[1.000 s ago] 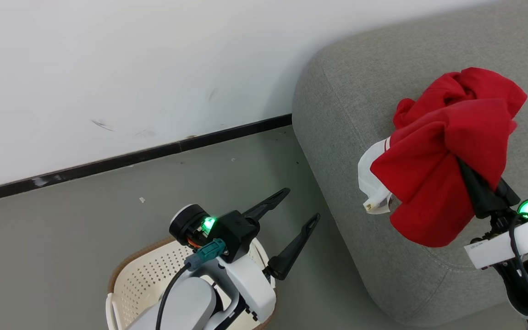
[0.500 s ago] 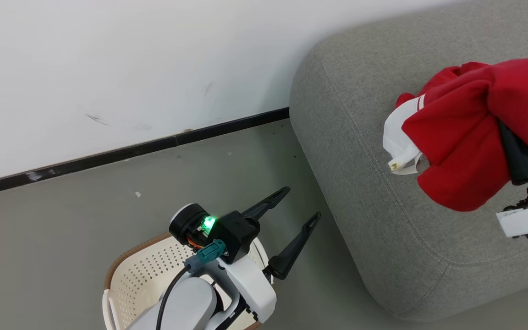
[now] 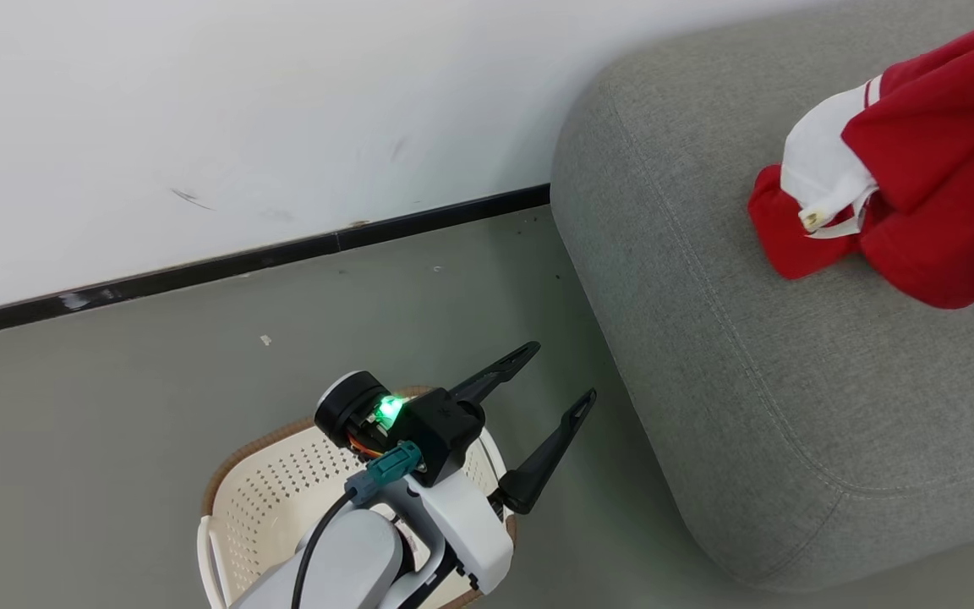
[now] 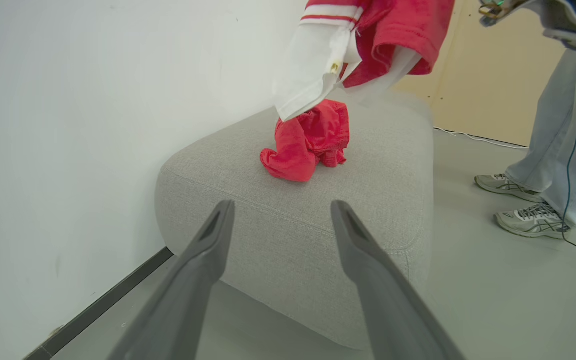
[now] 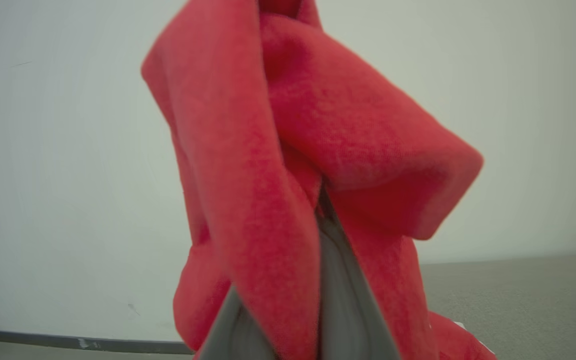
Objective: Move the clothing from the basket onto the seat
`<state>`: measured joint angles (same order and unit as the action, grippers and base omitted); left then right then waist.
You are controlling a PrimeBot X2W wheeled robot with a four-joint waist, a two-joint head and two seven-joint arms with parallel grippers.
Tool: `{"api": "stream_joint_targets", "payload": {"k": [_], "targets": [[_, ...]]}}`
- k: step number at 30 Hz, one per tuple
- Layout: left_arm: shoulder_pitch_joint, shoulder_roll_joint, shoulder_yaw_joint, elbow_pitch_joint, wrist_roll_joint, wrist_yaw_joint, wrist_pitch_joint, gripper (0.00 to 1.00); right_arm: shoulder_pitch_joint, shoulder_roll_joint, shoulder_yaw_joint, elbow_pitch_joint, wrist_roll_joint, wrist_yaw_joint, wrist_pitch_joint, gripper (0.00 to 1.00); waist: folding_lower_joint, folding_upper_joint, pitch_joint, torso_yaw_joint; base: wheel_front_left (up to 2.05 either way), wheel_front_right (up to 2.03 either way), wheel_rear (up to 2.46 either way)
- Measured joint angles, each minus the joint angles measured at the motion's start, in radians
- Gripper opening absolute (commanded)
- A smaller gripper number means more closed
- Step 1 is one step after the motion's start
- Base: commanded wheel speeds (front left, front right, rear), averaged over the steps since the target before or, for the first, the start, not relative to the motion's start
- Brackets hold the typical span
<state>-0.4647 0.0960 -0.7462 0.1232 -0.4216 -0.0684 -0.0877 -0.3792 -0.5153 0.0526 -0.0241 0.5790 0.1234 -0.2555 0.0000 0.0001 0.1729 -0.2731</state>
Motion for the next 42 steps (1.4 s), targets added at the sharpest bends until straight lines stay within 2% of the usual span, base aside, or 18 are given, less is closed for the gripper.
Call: {"api": "stream_joint_targets", "payload": {"k": [7, 20, 36, 42], "targets": [[0.0, 0.002, 0.0, -0.006, 0.0, 0.001, 0.006, 1.0, -0.041, -0.036, -0.071, 0.087, 0.009, 0.0, 0.0, 0.0, 0.0, 0.0, 0.013, 0.012, 0.0, 0.0, 0.0], [-0.005, 0.025, 0.019, -0.032, 0.002, 0.023, 0.032, 1.0, -0.133, -0.09, -0.112, 0.254, 0.028, 0.0, 0.0, 0.0, 0.0, 0.0, 0.065, 0.025, 0.0, 0.0, 0.0], [-0.048, 0.059, 0.041, -0.086, 0.038, 0.057, 0.087, 1.0, -0.229, -0.154, -0.107, 0.434, 0.024, 0.0, 0.0, 0.0, 0.0, 0.0, 0.165, 0.05, 0.0, 0.0, 0.0], [-0.06, 0.062, 0.043, -0.11, 0.045, 0.065, 0.109, 1.0, -0.284, -0.19, -0.117, 0.486, -0.019, 0.0, 0.0, 0.0, 0.0, 0.0, 0.214, 0.062, 0.0, 0.0, 0.0]]}}
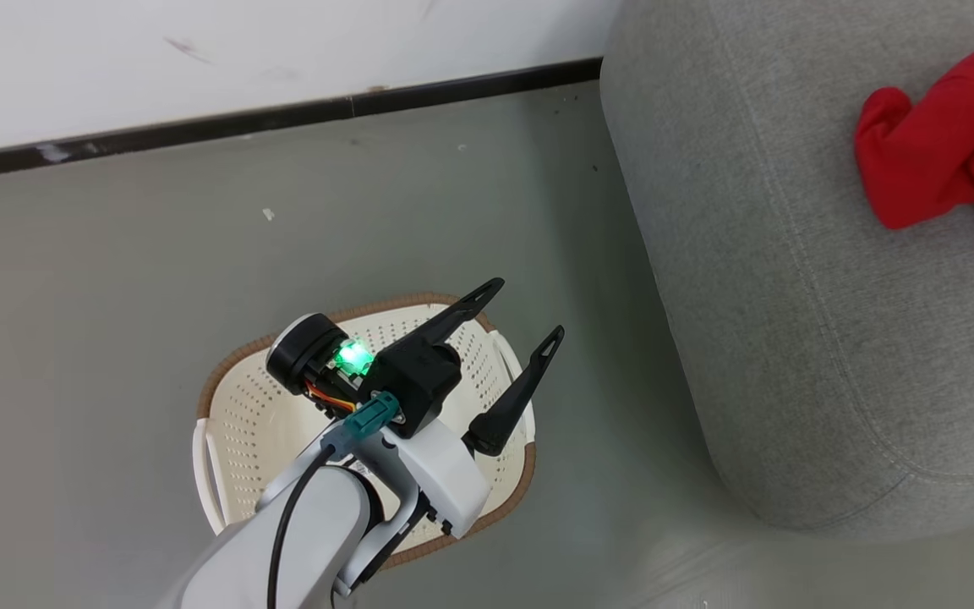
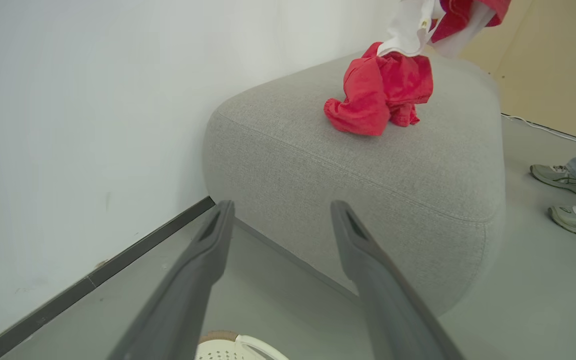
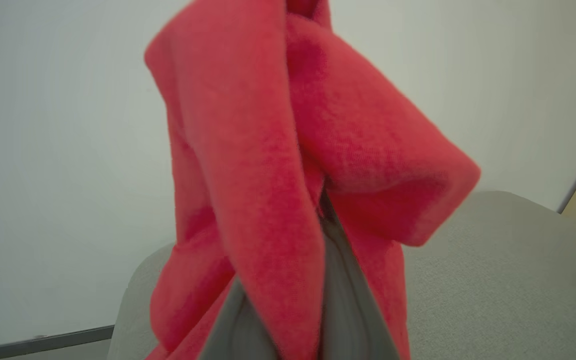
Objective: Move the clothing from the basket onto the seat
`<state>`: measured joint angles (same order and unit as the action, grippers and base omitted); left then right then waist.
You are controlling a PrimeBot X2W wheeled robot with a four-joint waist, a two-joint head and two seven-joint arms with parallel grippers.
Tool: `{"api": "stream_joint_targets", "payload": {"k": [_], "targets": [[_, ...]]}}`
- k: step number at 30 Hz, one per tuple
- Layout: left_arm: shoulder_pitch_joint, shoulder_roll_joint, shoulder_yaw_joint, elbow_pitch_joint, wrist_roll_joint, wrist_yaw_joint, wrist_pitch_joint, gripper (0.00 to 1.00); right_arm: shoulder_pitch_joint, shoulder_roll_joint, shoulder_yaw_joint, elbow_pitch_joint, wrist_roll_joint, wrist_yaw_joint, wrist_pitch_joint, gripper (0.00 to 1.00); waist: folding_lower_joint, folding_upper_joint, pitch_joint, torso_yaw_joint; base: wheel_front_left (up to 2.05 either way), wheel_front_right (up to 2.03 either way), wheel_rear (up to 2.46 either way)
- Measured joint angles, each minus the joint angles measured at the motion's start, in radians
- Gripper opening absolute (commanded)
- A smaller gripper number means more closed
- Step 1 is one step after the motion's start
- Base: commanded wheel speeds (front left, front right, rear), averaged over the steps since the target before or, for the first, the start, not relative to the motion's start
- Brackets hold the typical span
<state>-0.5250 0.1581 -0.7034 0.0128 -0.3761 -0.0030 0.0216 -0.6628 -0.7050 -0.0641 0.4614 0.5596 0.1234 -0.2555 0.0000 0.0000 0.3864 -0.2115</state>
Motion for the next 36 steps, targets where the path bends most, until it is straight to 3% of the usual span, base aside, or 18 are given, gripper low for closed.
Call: {"api": "stream_joint_targets", "payload": {"k": [5, 12, 36], "targets": [[-0.001, 0.003, 0.0, -0.013, 0.0, 0.001, 0.014, 1.0, -0.023, -0.025, 0.023, 0.035, -0.047, 0.0, 0.0, 0.0, 0.0001, 0.0, 0.043, 0.008, 0.0, 0.0, 0.0], [-0.033, 0.007, 0.008, -0.039, 0.008, 0.009, 0.023, 1.0, -0.026, 0.023, 0.087, 0.104, -0.041, 0.0, 0.0, 0.0, 0.0, 0.0, 0.103, 0.018, 0.0, 0.0, 0.0], [-0.115, 0.018, 0.025, -0.054, 0.028, 0.008, 0.029, 1.0, -0.11, 0.061, 0.308, 0.255, -0.021, 0.0, -0.001, 0.0, 0.0, 0.0, 0.225, 0.015, 0.0, 0.0, 0.0]]}}
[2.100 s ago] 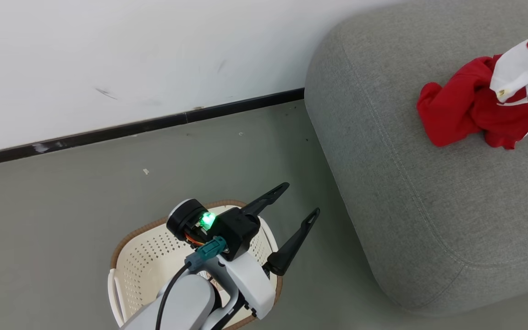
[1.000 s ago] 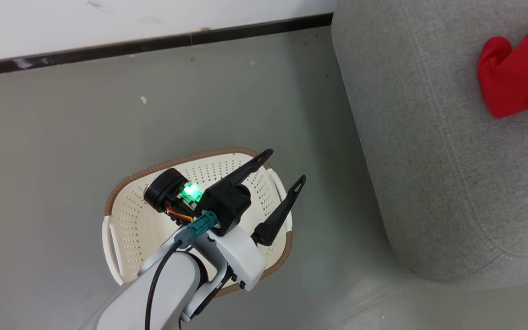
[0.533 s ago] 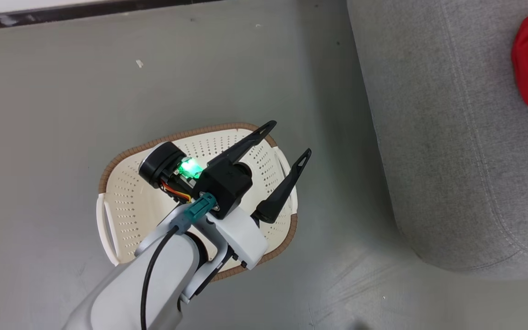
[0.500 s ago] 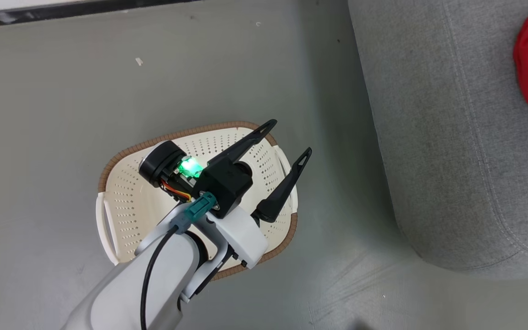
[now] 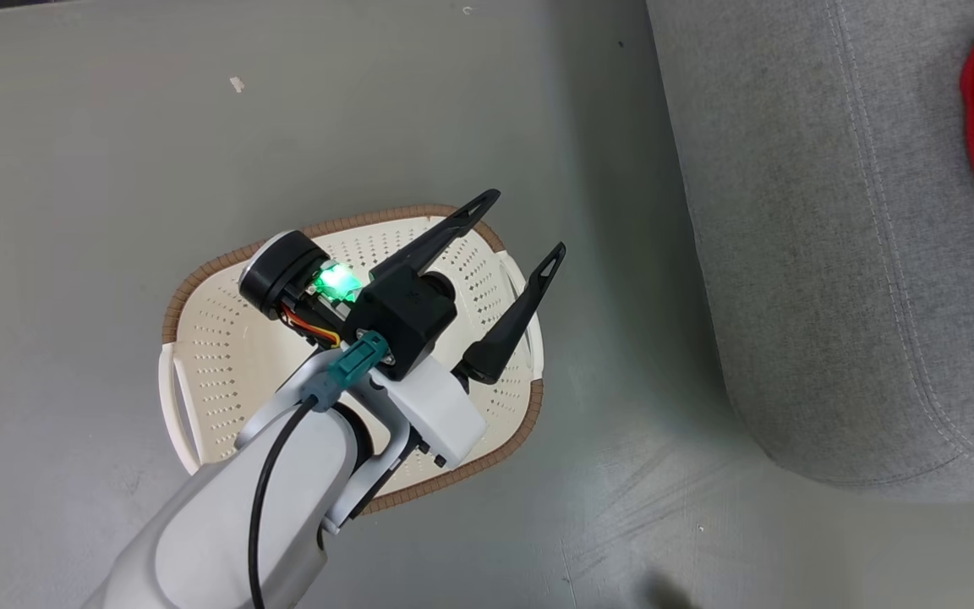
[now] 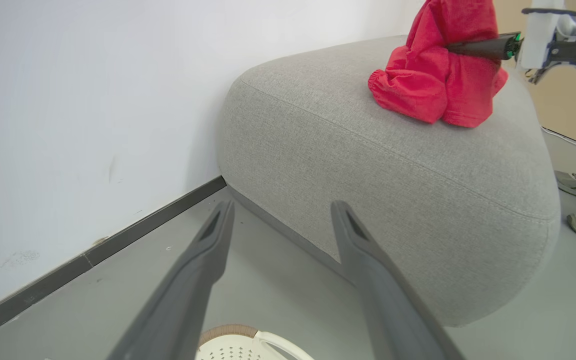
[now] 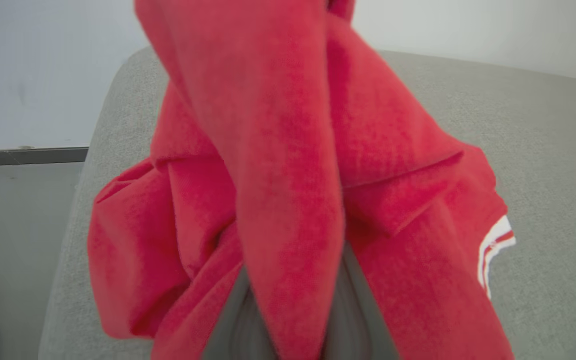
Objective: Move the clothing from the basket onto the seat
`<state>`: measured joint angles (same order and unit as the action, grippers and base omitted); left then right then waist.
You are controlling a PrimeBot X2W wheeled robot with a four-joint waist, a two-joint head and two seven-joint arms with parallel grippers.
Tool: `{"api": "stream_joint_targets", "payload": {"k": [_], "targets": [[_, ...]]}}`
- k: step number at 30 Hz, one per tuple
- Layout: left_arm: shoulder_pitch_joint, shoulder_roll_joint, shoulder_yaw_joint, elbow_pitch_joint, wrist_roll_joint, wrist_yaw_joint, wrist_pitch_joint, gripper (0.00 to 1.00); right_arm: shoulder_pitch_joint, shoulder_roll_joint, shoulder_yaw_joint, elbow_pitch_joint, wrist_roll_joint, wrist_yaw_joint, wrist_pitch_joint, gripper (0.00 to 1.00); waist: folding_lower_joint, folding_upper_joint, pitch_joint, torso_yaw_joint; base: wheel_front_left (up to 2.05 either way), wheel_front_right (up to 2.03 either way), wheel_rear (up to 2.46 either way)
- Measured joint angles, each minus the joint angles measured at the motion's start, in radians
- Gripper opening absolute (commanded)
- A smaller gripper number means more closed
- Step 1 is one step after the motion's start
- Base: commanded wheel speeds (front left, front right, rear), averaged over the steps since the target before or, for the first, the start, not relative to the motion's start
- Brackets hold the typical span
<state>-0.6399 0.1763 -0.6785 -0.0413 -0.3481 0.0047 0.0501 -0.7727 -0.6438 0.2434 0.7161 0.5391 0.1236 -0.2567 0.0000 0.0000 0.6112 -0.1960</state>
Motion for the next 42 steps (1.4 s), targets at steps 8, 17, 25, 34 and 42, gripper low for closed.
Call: {"api": "stream_joint_targets", "payload": {"k": [8, 17, 25, 34, 42], "targets": [[0.0, -0.002, 0.0, 0.022, 0.0, -0.009, -0.018, 1.0, -0.011, 0.008, 0.039, 0.036, 0.035, 0.0, 0.0, 0.02, 0.0, 0.0, -0.019, -0.007, 0.0, 0.0, 0.0], [0.0, -0.005, -0.001, 0.045, -0.003, -0.013, -0.035, 1.0, -0.021, 0.005, 0.025, 0.037, 0.058, 0.0, 0.0, 1.0, 0.0, 0.0, -0.049, -0.016, 0.0, 0.0, 0.0], [0.001, -0.011, 0.001, 0.065, -0.02, -0.018, -0.053, 1.0, -0.014, 0.004, 0.026, 0.076, 0.091, 0.0, 0.0, 1.0, 0.0, 0.0, -0.08, -0.023, 0.0, 0.0, 0.0], [0.017, -0.012, 0.005, 0.095, -0.031, -0.022, -0.078, 1.0, 0.064, 0.041, 0.075, 0.108, 0.222, 0.0, 0.028, 1.0, 0.0, 0.0, -0.137, -0.031, 0.0, 0.0, 0.0], [0.039, -0.012, 0.011, 0.109, -0.046, -0.022, -0.096, 1.0, 0.074, 0.014, 0.095, 0.105, 0.282, 0.0, 0.05, 1.0, 0.0, 0.0, -0.184, -0.038, 0.0, 0.0, 0.0]]}}
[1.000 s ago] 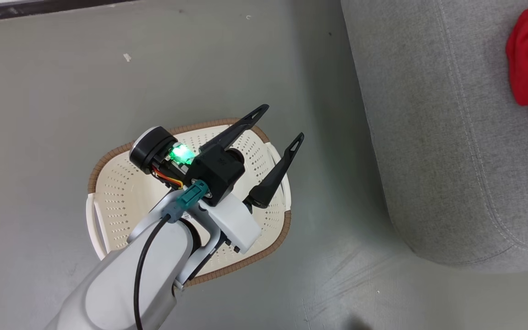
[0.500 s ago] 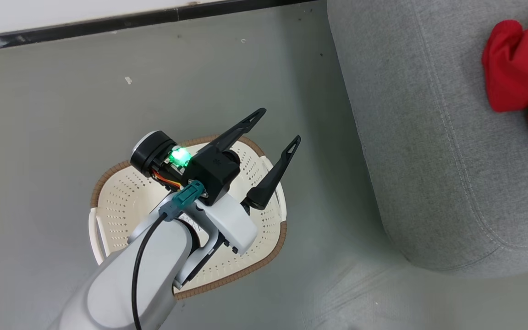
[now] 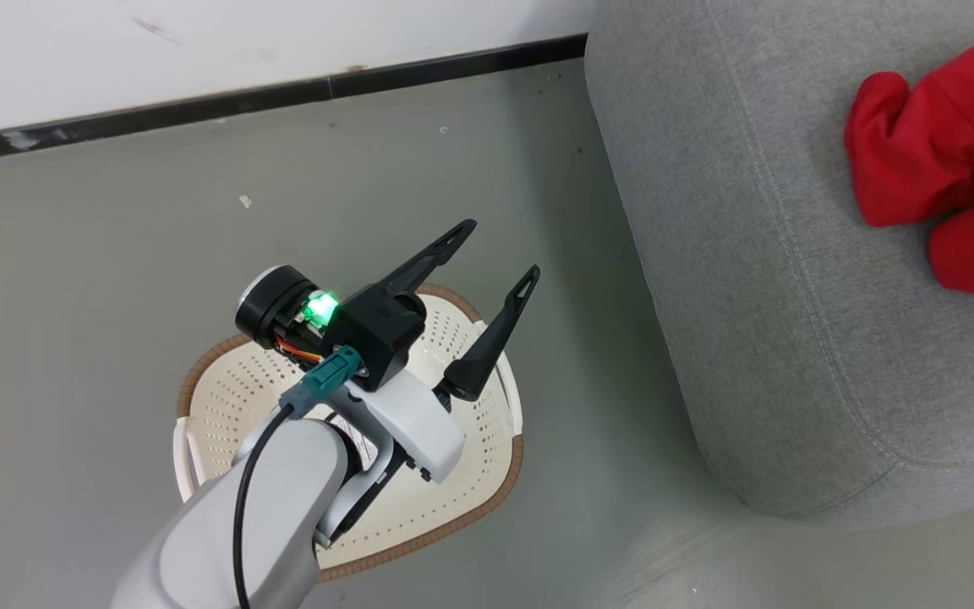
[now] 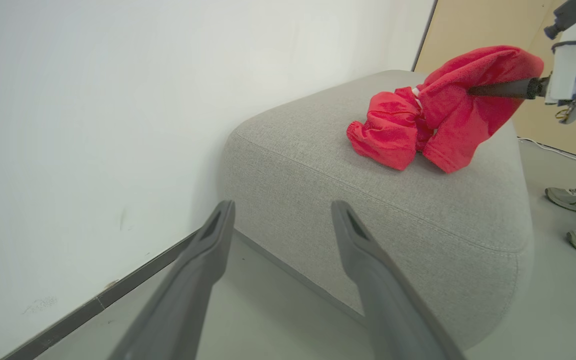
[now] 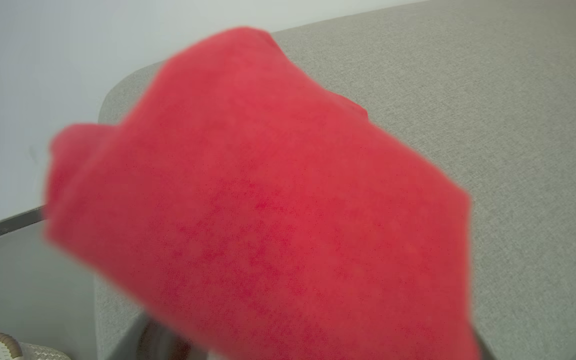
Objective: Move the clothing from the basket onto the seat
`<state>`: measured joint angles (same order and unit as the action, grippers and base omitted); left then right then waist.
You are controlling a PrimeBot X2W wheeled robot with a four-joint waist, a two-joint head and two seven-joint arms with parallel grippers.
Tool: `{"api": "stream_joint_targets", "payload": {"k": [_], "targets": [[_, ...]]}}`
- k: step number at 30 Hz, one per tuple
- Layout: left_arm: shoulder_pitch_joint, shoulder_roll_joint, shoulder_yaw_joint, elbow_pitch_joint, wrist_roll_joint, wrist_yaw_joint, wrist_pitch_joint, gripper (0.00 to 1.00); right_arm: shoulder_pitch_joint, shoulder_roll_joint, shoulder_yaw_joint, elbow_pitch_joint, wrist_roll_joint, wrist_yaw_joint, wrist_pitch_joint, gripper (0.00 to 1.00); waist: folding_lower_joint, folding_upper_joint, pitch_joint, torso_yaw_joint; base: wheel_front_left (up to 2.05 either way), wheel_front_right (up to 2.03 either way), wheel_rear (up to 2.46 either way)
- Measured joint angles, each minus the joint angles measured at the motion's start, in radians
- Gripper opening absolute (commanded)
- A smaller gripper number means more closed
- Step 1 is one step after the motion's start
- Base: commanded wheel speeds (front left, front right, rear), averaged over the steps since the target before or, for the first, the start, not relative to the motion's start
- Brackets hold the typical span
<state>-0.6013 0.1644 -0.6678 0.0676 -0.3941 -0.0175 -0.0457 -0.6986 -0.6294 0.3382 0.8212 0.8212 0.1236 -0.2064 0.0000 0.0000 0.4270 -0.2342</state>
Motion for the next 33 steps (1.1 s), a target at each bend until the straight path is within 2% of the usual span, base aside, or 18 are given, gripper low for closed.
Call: {"api": "stream_joint_targets", "payload": {"k": [6, 27, 33], "targets": [[0.019, 0.0, 0.004, 0.008, -0.01, 0.0, -0.008, 1.0, 0.024, -0.033, 0.031, -0.011, 0.033, 0.0, 0.03, 1.0, 0.0, 0.0, -0.032, -0.004, 0.0, 0.0, 0.0], [0.07, -0.004, 0.012, 0.02, -0.045, 0.0, -0.034, 1.0, 0.083, -0.145, 0.099, -0.026, 0.188, 0.0, 0.266, 1.0, 0.0, 0.0, -0.122, -0.004, 0.0, 0.0, 0.0], [0.081, -0.004, 0.013, 0.021, -0.051, 0.0, -0.04, 1.0, 0.093, -0.2, 0.105, -0.023, 0.207, 0.0, 0.311, 1.0, 0.0, 0.0, -0.141, -0.001, 0.0, 0.0, 0.0]]}}
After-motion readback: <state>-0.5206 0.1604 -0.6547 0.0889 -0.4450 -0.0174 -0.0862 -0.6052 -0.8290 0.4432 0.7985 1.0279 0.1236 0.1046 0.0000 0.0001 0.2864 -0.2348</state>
